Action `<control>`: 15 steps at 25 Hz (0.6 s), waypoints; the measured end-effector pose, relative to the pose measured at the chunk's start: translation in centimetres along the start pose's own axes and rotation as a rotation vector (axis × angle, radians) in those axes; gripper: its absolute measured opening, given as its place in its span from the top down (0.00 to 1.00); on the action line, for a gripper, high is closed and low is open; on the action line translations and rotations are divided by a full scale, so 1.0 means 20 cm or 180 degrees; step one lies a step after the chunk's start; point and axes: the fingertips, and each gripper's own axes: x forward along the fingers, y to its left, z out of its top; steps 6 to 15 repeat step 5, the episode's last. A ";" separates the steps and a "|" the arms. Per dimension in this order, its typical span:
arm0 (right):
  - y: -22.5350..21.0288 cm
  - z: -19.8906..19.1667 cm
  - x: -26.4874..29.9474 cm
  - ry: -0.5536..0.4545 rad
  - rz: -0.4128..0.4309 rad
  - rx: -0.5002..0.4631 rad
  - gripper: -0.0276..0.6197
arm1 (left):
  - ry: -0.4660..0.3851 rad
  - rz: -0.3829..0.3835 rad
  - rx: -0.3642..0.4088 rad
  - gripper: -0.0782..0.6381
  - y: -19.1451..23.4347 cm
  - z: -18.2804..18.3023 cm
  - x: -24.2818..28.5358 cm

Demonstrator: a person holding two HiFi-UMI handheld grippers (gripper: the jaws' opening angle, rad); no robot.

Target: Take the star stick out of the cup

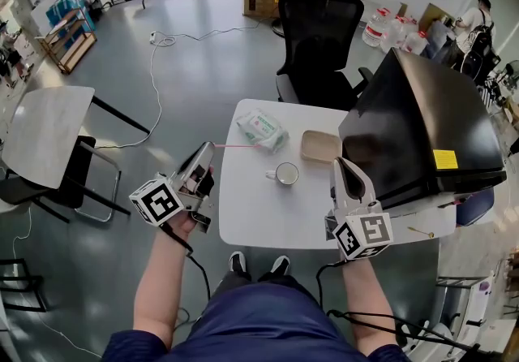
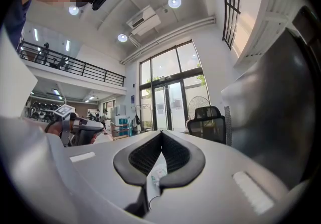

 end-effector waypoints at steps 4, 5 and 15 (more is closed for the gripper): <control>-0.02 0.00 -0.01 0.0014 0.0012 0.0006 0.95 | -0.0013 0.0003 -0.0024 0.88 -0.01 -0.02 0.02; -0.03 0.00 -0.01 0.0018 0.0013 0.0008 0.95 | -0.0025 -0.0018 -0.0037 0.88 -0.02 -0.02 0.03; -0.03 0.00 -0.01 0.0018 0.0013 0.0008 0.95 | -0.0025 -0.0018 -0.0037 0.88 -0.02 -0.02 0.03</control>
